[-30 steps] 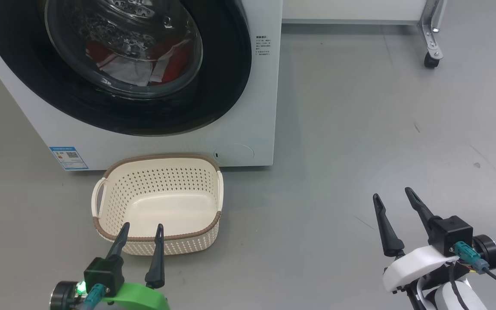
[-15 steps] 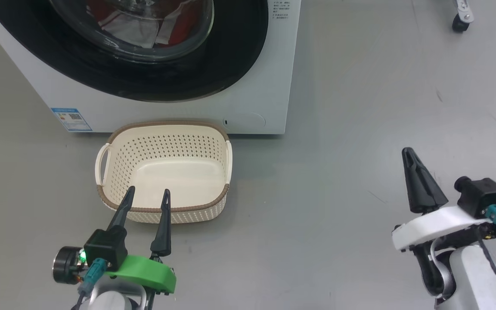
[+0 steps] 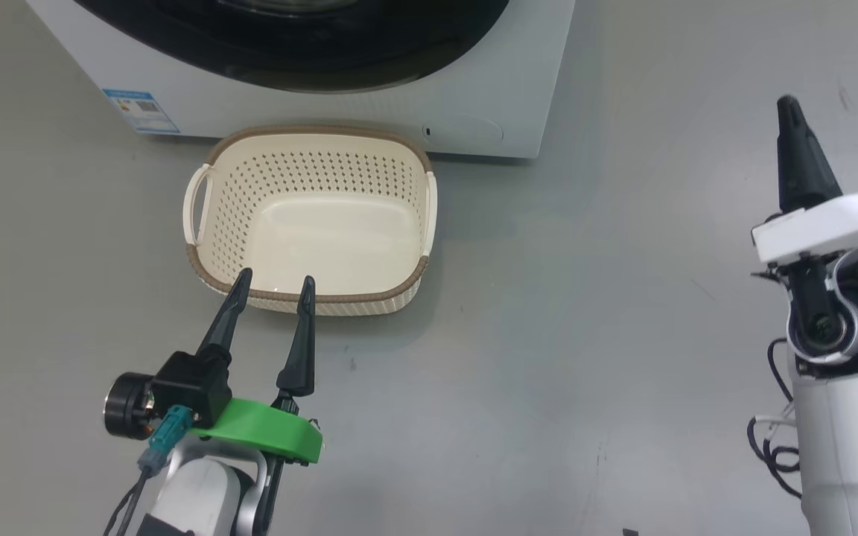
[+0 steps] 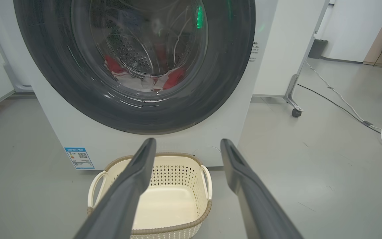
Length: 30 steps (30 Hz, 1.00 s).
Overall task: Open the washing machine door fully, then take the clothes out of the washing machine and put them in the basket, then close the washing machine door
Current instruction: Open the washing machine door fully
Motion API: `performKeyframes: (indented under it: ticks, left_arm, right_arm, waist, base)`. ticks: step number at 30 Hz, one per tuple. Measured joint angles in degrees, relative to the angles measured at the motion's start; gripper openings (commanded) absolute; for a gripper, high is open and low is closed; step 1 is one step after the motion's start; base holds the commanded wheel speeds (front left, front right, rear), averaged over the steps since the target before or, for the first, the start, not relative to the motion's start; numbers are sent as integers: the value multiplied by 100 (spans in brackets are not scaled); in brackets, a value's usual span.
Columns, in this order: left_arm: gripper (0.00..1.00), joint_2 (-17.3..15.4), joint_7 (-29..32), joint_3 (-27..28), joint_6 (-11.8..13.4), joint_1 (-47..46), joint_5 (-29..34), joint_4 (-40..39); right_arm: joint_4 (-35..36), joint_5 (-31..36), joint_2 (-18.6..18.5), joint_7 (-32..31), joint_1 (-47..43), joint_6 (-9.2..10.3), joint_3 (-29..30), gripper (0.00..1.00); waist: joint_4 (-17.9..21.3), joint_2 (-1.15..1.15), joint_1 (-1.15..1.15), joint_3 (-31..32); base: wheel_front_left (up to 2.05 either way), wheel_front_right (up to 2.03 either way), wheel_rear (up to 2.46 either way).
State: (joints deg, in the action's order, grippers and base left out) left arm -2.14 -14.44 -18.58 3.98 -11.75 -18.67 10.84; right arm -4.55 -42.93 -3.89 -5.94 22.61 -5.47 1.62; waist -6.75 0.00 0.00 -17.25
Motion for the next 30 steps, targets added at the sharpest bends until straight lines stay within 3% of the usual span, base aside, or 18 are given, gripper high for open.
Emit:
performKeyframes:
  ticks: [3, 12, 23, 30]
  left_arm:
    - [100, 0, 0, -46, 0, -151, -51, -36]
    - [100, 5, 0, -176, 0, -544, -151, -115]
    - [100, 22, -1, -300, 0, -861, -341, -189]
    - [100, 37, -1, -416, 0, -1061, -434, -185]
  right_arm:
    - [66, -408, 7, -370, 467, 27, 129, 0]
    - [30, -1133, -29, -1249, 1794, 461, 410, 0]
    - [-310, -1105, -300, -1803, 3091, 951, 461, 0]
    - [-681, -1179, -405, -2038, 3716, 1070, 532, 0]
  waist:
    - [-95, 0, 0, -201]
    - [-422, 0, 0, -773]
    - [-782, 0, 0, -1293]
    - [-1044, 0, 1, -1544]
  base:
    - [0, 0, 0]
    - [0, 0, 0]
    - [0, 0, 0]
    - [0, 0, 0]
